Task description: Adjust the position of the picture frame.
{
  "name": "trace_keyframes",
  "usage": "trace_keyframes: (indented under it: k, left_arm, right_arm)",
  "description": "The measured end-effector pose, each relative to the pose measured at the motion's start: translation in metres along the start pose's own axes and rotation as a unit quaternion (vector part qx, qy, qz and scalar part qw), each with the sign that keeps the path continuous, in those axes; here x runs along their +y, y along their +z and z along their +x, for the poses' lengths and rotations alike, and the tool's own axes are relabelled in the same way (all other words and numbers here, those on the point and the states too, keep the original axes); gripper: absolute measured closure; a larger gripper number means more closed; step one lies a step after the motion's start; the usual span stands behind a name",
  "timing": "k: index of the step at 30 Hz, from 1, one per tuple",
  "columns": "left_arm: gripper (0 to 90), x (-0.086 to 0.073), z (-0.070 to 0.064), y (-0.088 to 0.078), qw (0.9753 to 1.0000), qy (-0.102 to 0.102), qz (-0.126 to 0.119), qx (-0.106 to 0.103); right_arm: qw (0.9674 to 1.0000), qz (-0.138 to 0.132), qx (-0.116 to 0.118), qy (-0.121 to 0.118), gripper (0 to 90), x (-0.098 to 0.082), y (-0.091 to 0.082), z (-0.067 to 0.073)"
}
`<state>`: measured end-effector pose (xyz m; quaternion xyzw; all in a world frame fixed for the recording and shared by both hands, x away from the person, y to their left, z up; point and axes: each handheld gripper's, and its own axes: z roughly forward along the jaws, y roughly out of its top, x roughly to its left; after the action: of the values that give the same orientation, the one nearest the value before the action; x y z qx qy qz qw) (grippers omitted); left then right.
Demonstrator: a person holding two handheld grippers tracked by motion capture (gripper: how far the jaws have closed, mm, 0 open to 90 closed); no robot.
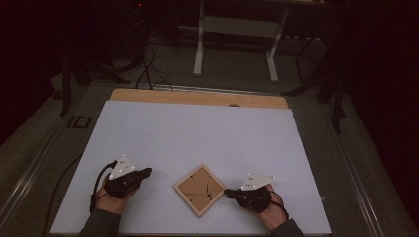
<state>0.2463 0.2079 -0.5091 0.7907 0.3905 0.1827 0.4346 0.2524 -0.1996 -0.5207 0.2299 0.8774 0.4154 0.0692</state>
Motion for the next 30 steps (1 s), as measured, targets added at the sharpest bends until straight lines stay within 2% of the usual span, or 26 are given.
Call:
trace_keyframes:
  k: [3,6,12,21,30]
  left_arm:
    - [90.0,0.000,0.000,0.001,1.0000,0.001,0.000,0.000]
    - [90.0,0.001,-0.001,0.001,1.0000,0.003,0.001,-0.001]
    - [90.0,0.000,-0.002,0.002,1.0000,0.006,0.003,-0.004]
    - [90.0,0.001,-0.006,0.006,0.9997,0.015,0.013,-0.012]
    - [90.0,0.000,-0.011,0.011,0.9991,0.024,0.023,-0.025]
  right_arm:
    - [1.0000,0.001,0.001,-0.003,89.8,0.000,0.000,0.002]
    - [0.9996,0.020,0.013,-0.016,89.7,-0.002,0.005,0.008]
    - [0.9988,0.040,0.017,-0.023,89.8,-0.002,0.014,0.009]
    - [0.9991,0.041,-0.002,-0.014,89.8,0.000,0.021,0.006]
    - [0.9988,0.039,-0.029,0.007,89.8,0.005,0.030,-0.002]
